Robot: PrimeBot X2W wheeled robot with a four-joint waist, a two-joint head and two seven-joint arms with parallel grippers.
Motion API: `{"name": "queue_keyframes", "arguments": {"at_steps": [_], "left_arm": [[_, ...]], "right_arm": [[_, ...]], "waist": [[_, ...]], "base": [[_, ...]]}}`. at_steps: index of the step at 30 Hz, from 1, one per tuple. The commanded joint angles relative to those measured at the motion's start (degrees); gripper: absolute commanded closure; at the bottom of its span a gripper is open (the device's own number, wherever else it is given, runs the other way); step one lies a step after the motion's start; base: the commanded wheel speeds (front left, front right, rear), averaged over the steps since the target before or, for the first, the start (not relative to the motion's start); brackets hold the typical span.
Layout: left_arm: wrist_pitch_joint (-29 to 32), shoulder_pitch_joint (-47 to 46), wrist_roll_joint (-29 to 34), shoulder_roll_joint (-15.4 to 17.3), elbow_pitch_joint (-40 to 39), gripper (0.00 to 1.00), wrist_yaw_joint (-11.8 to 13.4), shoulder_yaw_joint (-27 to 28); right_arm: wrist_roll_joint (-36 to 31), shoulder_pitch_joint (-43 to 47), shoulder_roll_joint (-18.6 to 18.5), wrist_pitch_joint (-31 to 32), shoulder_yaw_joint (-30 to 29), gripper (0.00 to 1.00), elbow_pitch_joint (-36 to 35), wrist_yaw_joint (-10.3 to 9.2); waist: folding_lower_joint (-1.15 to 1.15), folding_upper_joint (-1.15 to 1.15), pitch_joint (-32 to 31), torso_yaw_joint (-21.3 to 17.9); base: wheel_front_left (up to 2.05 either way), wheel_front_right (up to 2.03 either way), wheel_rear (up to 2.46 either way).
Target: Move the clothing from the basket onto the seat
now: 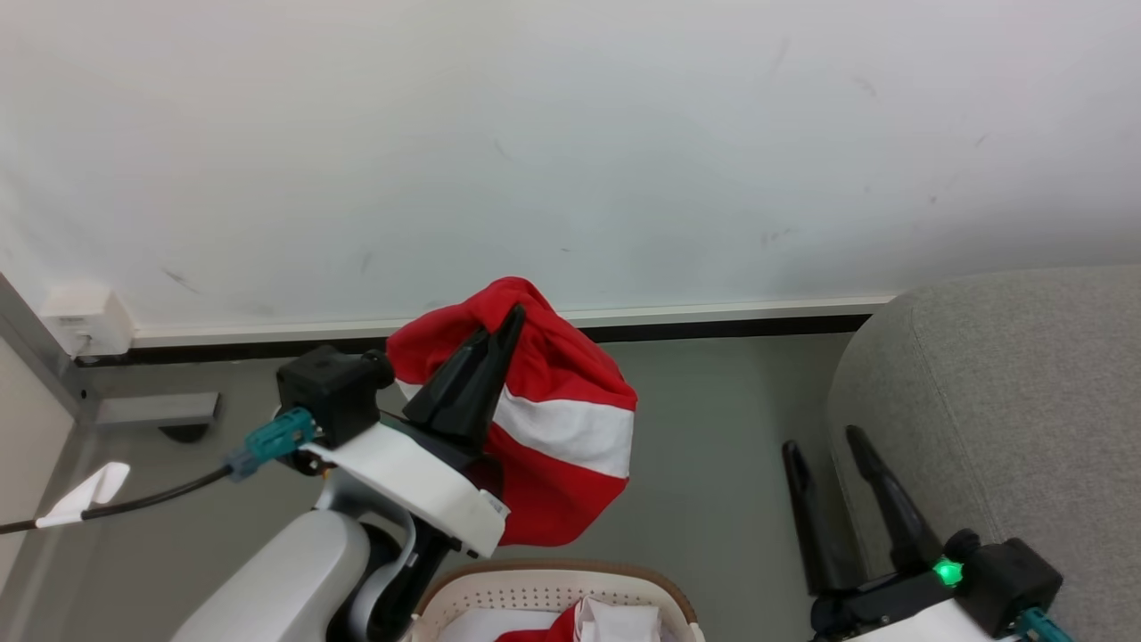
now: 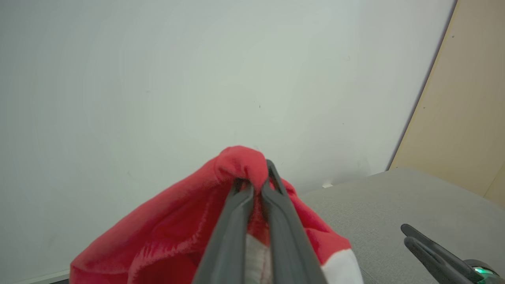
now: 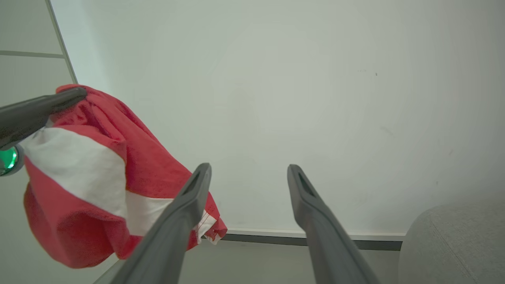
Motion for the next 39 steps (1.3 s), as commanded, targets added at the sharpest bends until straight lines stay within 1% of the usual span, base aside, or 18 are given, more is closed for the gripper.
{"name": "queue_keyframes", "arguments": {"at_steps": [1, 4, 7, 10, 14, 18, 24, 27, 31, 32, 33, 34, 39], "left_arm": [[-0.3, 0.2, 0.3, 0.5, -0.3, 1.0, 0.2, 0.2], [-0.6, 0.2, 0.1, 0.5, -0.2, 1.0, 0.2, 0.3], [-0.9, 0.3, 0.0, 0.6, 0.3, 1.0, 0.3, 0.4], [-1.1, 0.4, 0.0, 0.5, 0.8, 1.0, 0.2, 0.3], [-1.0, 0.5, 0.4, -0.6, 1.1, 1.0, 0.0, -0.8], [-0.2, 0.5, 0.8, -1.7, 1.3, 1.0, -0.6, -2.7], [1.2, 0.2, 1.0, -4.2, 1.5, 1.0, -1.6, -6.0], [2.1, 0.6, 1.1, -5.4, 1.8, 1.0, -2.1, -7.9], [2.6, 1.4, 0.8, -6.7, 2.4, 1.0, -2.7, -9.8], [2.7, 1.6, 0.7, -6.9, 2.5, 1.0, -2.8, -10.2], [2.7, 1.7, 0.6, -7.1, 2.5, 1.0, -2.9, -10.5], [2.8, 1.8, 0.5, -7.3, 2.7, 1.0, -3.0, -10.7], [2.5, 2.3, -0.2, -7.1, 3.2, 1.0, -2.4, -10.3]], "right_arm": [[-1.3, -0.6, -0.1, 0.0, 0.7, 0.0, 0.3, -0.12], [-4.9, -1.1, -1.3, 0.0, 3.4, 0.0, 1.1, -0.12], [-7.0, -2.0, -1.8, 0.0, 6.7, 0.0, 1.8, -0.12], [-8.0, -3.1, -2.5, 0.0, 10.9, 0.0, 2.9, -0.12], [-9.3, -5.2, -3.6, 0.0, 16.2, 0.0, 5.9, -0.12], [-8.4, -7.5, -2.9, 0.1, 19.3, 0.0, 10.7, -0.12], [-9.4, -12.3, -1.3, 0.0, 20.6, 0.0, 18.6, -0.12], [-10.2, -13.7, -0.8, 0.0, 20.0, 0.0, 20.1, -0.12], [-10.6, -13.8, -0.2, 0.0, 19.2, 0.0, 20.2, -0.12], [-10.5, -13.7, -0.2, 0.0, 19.2, 0.05, 20.0, -0.12], [-10.2, -13.4, -0.2, 0.0, 19.4, 0.55, 19.7, -0.12], [-9.9, -13.2, -0.2, 0.0, 19.7, 1.0, 19.4, -0.12], [-7.7, -12.2, -0.2, 0.0, 19.7, 1.0, 17.9, -0.12]], "waist": [[0.0, 0.0, 0.0, -0.1], [0.0, 0.0, -0.1, -0.1], [0.0, 0.0, -0.2, -0.3], [0.0, 0.0, -0.3, -0.2], [0.0, 0.0, -0.6, 0.7], [0.0, 0.0, -0.9, 2.3], [0.0, 0.0, -1.5, 5.4], [0.0, 0.0, -2.0, 7.1], [0.0, 0.0, -2.5, 9.3], [0.0, 0.0, -2.7, 9.9], [0.0, 0.0, -2.8, 10.3], [0.0, 0.0, -2.8, 10.7], [0.0, 0.0, -3.1, 11.8]], "base": [[0.0, 0.0, 0.0], [0.0, 0.0, 0.0], [0.0, 0.0, 0.0], [0.0, 0.0, 0.0], [0.0, 0.0, 0.0], [0.0, 0.0, 0.0], [0.0, 0.0, 0.0], [0.0, 0.0, 0.0], [0.0, 0.0, 0.0], [0.0, 0.0, 0.0], [0.0, 0.0, 0.0], [0.0, 0.0, 0.0], [0.0, 0.0, 0.0]]}}
